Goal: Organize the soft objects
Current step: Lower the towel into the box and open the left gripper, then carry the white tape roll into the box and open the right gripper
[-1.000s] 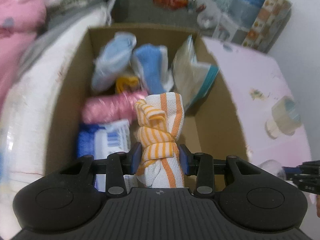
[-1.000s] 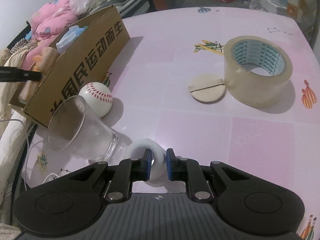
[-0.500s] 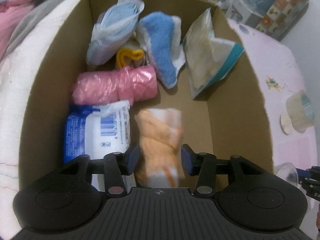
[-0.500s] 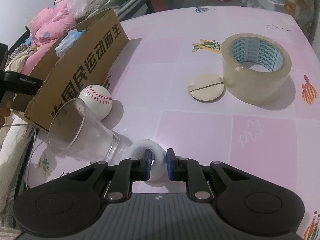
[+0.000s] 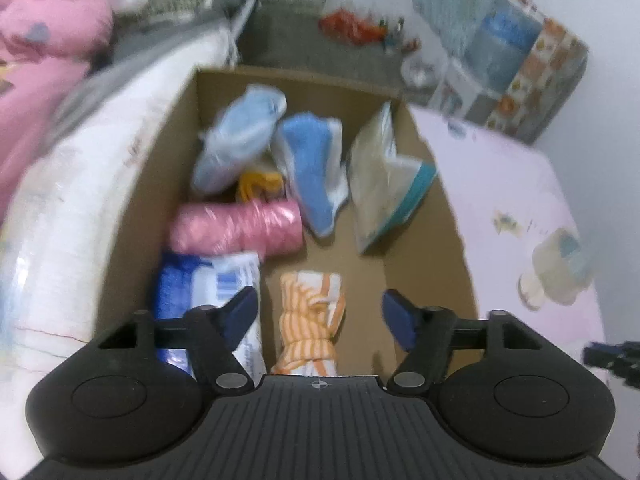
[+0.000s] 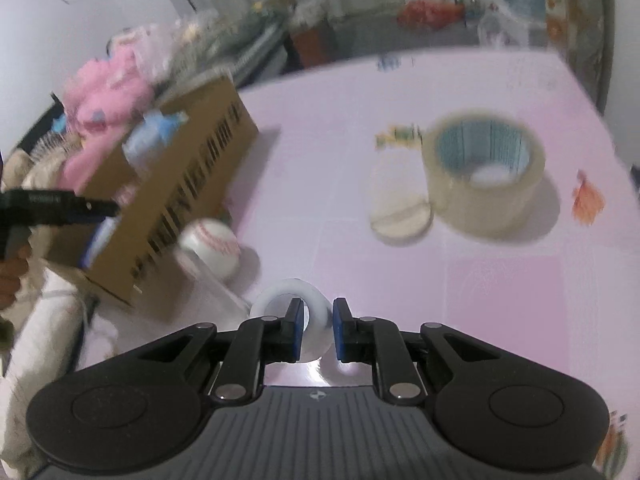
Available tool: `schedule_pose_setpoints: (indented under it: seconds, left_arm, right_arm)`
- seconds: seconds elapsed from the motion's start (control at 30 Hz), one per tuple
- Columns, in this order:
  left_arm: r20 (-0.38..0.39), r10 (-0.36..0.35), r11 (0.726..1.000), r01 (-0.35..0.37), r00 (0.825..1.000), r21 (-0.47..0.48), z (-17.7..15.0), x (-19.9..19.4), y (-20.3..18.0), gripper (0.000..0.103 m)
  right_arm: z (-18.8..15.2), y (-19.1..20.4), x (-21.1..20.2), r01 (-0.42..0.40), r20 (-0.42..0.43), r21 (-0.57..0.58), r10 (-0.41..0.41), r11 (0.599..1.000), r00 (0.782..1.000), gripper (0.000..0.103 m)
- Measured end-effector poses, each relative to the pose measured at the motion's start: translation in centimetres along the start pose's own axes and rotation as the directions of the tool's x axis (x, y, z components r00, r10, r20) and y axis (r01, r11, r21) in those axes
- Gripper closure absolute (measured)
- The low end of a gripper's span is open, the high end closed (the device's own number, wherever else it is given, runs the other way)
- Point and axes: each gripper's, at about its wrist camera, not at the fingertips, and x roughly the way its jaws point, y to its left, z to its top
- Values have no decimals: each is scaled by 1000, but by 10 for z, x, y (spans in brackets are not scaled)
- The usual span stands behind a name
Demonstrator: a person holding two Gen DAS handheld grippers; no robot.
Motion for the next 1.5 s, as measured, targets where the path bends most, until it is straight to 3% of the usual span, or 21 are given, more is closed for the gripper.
schedule_pose_setpoints:
  seconds: [0.07,0.23,0.37,0.47,0.7,0.93,1.17,1.5]
  left_arm:
    - [52,-1,1000,1,999,4,-2,-15,2,23]
    - [141,5,1000,-1,990,-29,-8,-40,14,19]
    - [181,29,999,-22,983,-40,-12,-52,27,17]
    - [207,33,998,-21,978,-58,-15,-58,37,16]
    - [233,25,994,0,972,-105,-19,-62,60,16]
    - [222,14,994,11,975,-113,-22,-56,69,16]
    - [220,2,993,24,976,-116,-25,-53,72,16]
    - [232,17,993,10,973,-119,-27,-60,69,16]
  right_arm:
    - [9,13,-18,-14,51,-23,15,1000,999,90]
    - [42,67,-37,-100,126,-136,117,986,985,90]
    - [71,125,-16,-176,91,-240,203,955,975,90]
    - [94,170,22,-192,28,-298,209,935,977,90]
    - [133,229,133,-64,-88,-396,32,916,996,90]
    - [136,239,202,44,-167,-462,-136,886,976,90]
    - [128,239,229,94,-207,-500,-224,861,952,90]
    - [132,238,210,98,-160,-498,-202,862,966,89]
